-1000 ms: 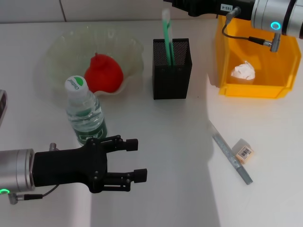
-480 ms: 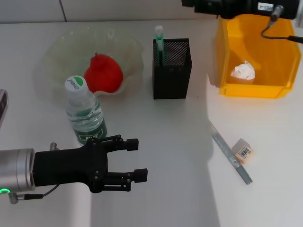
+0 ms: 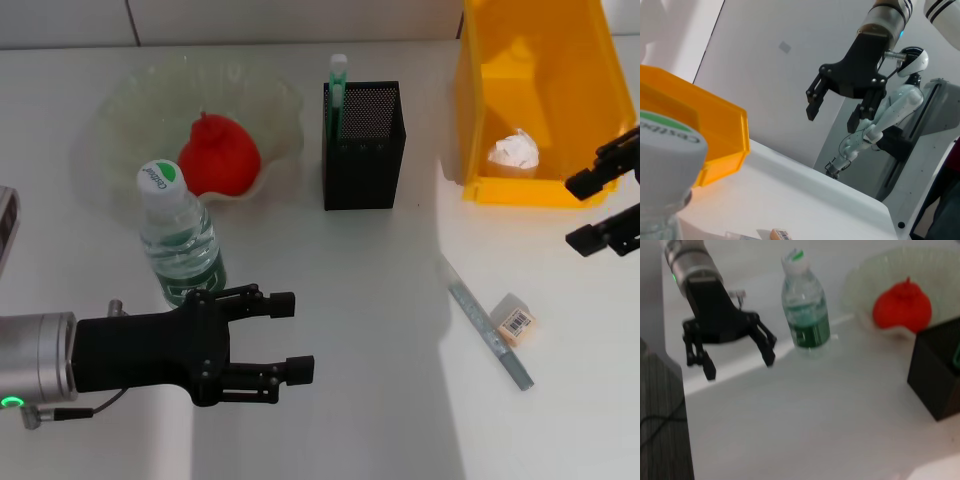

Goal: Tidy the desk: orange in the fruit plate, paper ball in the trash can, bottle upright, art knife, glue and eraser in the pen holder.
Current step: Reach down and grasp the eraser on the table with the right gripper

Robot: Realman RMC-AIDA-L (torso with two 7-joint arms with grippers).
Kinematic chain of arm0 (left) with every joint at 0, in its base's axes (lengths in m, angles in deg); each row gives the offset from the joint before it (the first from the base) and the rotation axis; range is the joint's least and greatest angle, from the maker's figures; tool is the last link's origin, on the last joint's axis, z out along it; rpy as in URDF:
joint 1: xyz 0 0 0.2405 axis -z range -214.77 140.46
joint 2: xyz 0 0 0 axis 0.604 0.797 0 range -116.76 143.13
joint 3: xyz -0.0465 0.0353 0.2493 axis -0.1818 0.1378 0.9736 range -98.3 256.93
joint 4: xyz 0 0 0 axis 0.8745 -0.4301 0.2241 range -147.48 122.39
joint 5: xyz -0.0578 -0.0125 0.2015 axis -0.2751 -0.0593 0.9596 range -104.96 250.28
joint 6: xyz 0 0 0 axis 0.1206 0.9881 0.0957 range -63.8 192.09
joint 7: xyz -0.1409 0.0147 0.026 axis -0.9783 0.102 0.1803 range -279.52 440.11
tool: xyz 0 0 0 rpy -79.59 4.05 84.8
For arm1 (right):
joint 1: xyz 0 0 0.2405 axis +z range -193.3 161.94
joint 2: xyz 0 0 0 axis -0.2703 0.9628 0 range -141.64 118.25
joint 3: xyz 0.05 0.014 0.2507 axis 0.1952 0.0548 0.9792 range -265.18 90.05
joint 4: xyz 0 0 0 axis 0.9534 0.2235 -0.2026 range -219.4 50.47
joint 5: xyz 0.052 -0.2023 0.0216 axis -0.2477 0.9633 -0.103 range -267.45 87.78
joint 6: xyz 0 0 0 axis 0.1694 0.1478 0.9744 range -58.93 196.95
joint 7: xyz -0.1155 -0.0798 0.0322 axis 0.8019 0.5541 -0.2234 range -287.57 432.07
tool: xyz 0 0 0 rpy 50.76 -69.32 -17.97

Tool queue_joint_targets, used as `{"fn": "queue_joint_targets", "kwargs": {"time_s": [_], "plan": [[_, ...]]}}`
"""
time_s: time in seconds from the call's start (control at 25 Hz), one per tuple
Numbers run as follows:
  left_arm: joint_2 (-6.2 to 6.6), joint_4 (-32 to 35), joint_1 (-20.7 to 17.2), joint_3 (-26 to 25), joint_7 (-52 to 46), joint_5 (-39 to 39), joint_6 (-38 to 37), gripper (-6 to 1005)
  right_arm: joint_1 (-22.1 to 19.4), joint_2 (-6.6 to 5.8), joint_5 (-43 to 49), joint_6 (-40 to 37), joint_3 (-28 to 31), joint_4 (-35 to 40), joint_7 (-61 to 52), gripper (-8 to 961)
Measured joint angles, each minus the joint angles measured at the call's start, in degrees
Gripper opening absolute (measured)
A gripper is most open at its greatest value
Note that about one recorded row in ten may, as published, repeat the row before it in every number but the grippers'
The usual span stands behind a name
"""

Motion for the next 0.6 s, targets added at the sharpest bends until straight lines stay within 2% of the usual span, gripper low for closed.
{"fn": "queue_joint_targets", "kwargs": {"time_s": [0.28,0.32,0.36,0.6], "plan": [[-0.02,-0.02,-0.21,-0.13,0.01,0.00,0.53,859,1.72,2.58,15.65,-1.87,-6.59,1.05,3.97,654],[-0.02,-0.02,-0.21,-0.13,0.01,0.00,0.53,859,1.78,3.05,17.29,-1.85,-7.25,1.02,5.28,654],[-0.02,-0.03,-0.16,-0.09,0.01,0.00,0.82,859,1.83,4.17,19.80,-1.84,-7.82,1.42,8.28,654],[-0.02,-1.53,-0.14,0.08,0.00,0.13,2.39,859,1.82,5.63,21.29,-1.47,-8.64,1.55,15.38,654]]}}
